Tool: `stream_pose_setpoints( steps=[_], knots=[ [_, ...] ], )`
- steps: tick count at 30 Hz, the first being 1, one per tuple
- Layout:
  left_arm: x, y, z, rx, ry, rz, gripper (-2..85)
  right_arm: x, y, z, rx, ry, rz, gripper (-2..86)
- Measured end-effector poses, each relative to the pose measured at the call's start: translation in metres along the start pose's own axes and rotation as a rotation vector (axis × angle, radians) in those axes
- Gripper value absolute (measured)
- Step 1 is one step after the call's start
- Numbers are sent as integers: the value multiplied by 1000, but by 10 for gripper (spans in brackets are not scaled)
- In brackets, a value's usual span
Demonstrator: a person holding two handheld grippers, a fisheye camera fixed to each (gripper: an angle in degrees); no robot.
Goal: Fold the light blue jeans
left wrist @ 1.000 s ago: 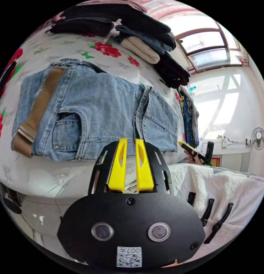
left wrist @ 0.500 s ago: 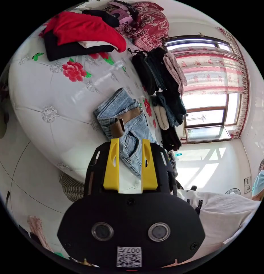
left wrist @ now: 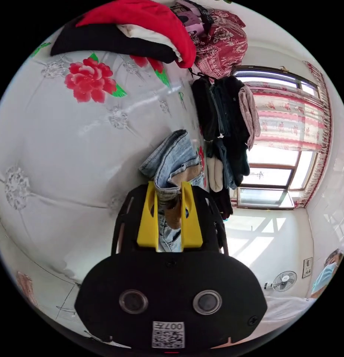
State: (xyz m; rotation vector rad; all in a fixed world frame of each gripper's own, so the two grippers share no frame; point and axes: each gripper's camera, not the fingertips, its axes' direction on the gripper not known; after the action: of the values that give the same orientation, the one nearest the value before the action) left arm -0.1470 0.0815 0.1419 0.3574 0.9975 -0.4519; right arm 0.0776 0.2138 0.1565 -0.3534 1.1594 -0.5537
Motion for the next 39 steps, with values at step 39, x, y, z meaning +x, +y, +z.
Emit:
stream_pose_setpoints(
  steps=[39],
  knots=[
    [127,172,282,-932,-151,517,82,179,101,48,-12,-298,717,68]
  ],
)
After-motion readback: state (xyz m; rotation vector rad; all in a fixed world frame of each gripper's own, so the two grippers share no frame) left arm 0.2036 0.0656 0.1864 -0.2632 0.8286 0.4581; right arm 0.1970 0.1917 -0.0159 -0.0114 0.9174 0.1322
